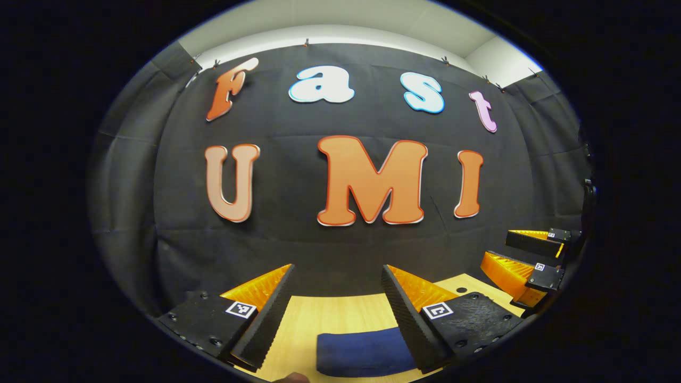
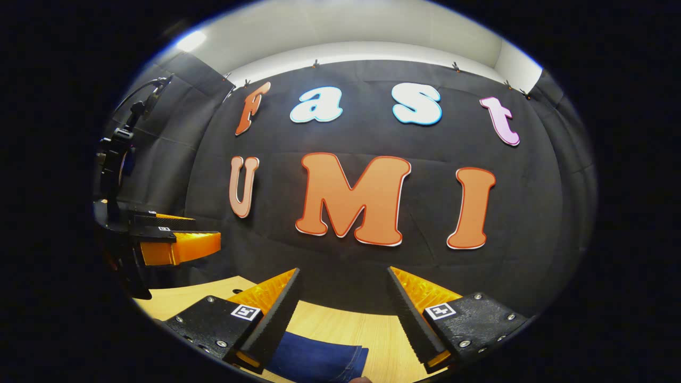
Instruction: Grasp the waist and the cuffs of the jeans and fold them to make the two legs overlap; first hold the waist and fold one-third of the jeans toward the cuffs, then hold the cuffs and fold the remaining one-third in the same direction to finish folding.
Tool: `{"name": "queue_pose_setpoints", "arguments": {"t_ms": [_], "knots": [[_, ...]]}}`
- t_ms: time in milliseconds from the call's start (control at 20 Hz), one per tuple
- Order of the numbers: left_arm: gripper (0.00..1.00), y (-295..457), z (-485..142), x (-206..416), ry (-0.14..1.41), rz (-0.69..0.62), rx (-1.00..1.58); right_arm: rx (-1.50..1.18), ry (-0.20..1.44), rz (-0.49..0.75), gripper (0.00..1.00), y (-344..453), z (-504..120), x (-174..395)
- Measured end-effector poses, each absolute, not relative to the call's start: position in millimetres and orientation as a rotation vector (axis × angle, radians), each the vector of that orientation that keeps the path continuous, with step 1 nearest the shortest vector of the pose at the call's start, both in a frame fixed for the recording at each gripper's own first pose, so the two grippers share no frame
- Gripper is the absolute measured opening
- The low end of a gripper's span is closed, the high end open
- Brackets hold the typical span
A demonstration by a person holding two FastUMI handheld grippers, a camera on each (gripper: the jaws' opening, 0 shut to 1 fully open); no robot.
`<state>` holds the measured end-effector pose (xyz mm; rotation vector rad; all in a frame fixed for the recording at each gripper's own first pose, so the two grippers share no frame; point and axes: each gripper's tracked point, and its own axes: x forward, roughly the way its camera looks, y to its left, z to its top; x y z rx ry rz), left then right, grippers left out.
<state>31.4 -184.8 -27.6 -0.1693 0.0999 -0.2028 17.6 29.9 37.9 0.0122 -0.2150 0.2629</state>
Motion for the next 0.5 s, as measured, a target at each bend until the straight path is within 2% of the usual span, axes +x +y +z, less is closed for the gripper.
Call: {"name": "queue_pose_setpoints", "arguments": {"t_ms": [50,150,350,400,500], "knots": [[0.98,-188,-32,28,0.102,-0.182,-0.172,0.013,-0.223,0.280,0.94,38,40,15],[0.96,-197,-36,24,0.081,-0.182,-0.201,0.019,-0.213,0.295,0.97,51,38,15],[0.95,-178,-41,16,0.051,-0.151,-0.162,0.036,-0.188,0.315,0.96,69,31,12],[0.96,-180,-44,12,0.058,-0.163,-0.173,0.046,-0.189,0.316,0.94,72,31,9],[0.97,-181,-46,10,0.062,-0.169,-0.187,0.070,-0.189,0.315,0.96,77,34,10]]}}
